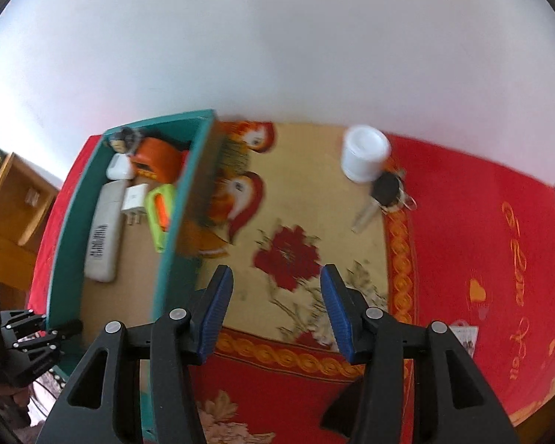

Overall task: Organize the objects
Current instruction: 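Withdraw the open right gripper toward the white cup and keys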

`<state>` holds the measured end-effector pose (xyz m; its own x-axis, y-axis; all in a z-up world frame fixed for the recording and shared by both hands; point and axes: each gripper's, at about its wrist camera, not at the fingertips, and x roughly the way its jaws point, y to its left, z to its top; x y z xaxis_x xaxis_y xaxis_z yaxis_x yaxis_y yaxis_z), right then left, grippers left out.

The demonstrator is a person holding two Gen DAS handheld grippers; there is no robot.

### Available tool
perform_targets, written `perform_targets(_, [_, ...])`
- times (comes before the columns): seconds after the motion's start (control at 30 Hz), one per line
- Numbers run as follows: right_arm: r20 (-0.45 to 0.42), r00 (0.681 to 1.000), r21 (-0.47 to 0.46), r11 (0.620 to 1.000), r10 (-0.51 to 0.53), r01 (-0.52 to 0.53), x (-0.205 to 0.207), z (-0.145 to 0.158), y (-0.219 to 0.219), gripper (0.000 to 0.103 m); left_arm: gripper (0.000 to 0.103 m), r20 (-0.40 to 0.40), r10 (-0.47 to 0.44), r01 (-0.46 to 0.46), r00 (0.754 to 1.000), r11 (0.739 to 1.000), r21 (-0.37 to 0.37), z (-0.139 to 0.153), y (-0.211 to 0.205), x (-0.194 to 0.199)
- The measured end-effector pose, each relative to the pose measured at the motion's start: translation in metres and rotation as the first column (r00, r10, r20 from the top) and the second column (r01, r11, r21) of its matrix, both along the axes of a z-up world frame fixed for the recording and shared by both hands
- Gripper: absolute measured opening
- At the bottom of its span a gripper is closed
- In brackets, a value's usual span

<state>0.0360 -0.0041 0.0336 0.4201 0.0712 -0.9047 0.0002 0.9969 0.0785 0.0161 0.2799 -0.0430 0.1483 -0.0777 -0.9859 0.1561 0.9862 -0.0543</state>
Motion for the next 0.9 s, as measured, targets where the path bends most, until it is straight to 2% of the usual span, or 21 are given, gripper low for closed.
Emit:
perform_targets(0.2, [-0.005,0.999,0.031,0.998,-0.051,0.051,-0.006,-0.011,-0.03,0.051,0.013,-0.036,0.036,-0.034,0.999,0.998,0.048,-0.001,-0.013,0.011])
perform_targets(0.43, [0.02,0.994,0.075,0.992,-0.104,0.102,0.003,-0.014,-0.065,0.053,0.014,-0.036,0.103,-0.101,0.994,0.992,0.075,-0.001,-0.019,0.018])
perform_targets(0.73, [0.037,0.997,0.067,0.995,-0.071,0.068,0.049,-0.012,-0.084,0.055,0.015,-0.009,0.138,-0.136,0.99,0.987,0.087,-0.005,-0.02,0.005])
perform_targets(0.9, [0.058,0.998,-0.01,1.0,-0.011,0.011,0.081,-0.013,-0.075,0.055,0.016,-0.003,0.145,-0.144,0.99,0.985,0.093,-0.002,-0.02,0.001])
